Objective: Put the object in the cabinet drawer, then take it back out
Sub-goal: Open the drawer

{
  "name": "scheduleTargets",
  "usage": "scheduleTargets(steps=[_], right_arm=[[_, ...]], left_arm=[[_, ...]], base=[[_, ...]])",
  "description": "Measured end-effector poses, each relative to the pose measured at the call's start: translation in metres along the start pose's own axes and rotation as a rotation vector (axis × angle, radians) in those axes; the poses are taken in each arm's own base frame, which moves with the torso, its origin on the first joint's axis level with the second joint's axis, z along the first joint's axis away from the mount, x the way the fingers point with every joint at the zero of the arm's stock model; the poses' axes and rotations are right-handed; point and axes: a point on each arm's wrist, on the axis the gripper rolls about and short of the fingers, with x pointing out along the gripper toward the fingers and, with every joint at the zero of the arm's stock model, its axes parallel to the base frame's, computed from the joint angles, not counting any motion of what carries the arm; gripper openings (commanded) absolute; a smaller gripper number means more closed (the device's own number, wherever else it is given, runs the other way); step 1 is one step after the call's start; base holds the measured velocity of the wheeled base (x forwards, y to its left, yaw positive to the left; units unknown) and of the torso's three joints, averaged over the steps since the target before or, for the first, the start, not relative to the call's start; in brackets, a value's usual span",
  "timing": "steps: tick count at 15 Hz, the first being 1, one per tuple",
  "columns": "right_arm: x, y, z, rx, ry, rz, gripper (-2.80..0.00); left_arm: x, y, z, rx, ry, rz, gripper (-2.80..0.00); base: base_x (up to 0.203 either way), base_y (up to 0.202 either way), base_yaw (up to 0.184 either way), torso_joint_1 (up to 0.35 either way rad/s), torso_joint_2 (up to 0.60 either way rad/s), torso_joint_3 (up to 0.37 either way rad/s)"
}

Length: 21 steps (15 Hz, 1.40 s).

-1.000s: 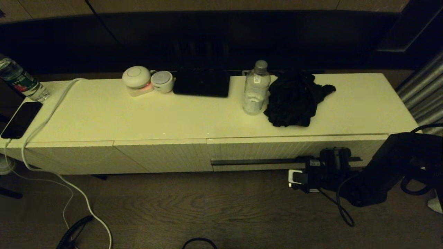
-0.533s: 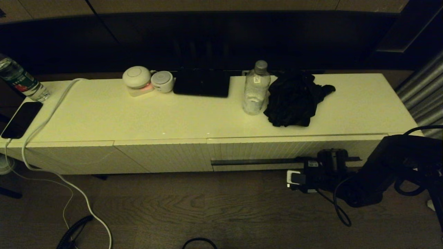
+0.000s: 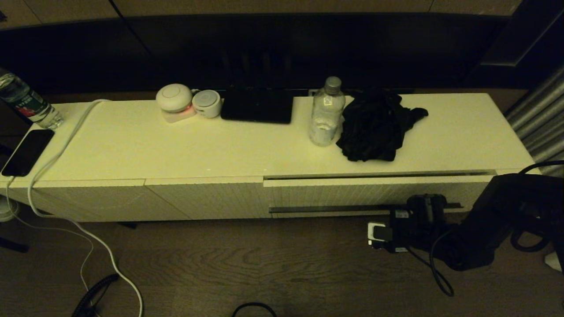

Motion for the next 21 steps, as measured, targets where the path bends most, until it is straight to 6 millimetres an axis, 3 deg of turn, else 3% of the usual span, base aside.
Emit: scheduleTargets(steps=[8, 12, 19, 20, 21], right_arm=[[-0.019, 0.028, 0.003, 0.034, 0.016, 0.102, 0.00], [-0.047, 0.052, 0.005, 0.050, 0.026, 0.205, 0.00], [-0.104, 0.046, 0.020, 0.109, -0.006, 0.169, 0.00], [-0.114, 0.043, 0.022, 0.109, -0.013, 0.149, -2.80], [-0.125, 0.039, 0.024, 0.109, -0.020, 0.129, -2.80]], left_arm=[[0.000, 0.000, 0.000, 0.000, 0.000, 0.000, -2.80], [0.000, 0.000, 0.000, 0.000, 0.000, 0.000, -2.80], [0.000, 0.000, 0.000, 0.000, 0.000, 0.000, -2.80], [0.000, 0.000, 0.000, 0.000, 0.000, 0.000, -2.80], [0.000, 0.000, 0.000, 0.000, 0.000, 0.000, -2.80]], base=[[0.000, 0.000, 0.000, 0.000, 0.00, 0.000], [0.000, 0.000, 0.000, 0.000, 0.00, 0.000], [0.000, 0.000, 0.000, 0.000, 0.00, 0.000], [0.000, 0.000, 0.000, 0.000, 0.00, 0.000], [0.000, 0.000, 0.000, 0.000, 0.00, 0.000]])
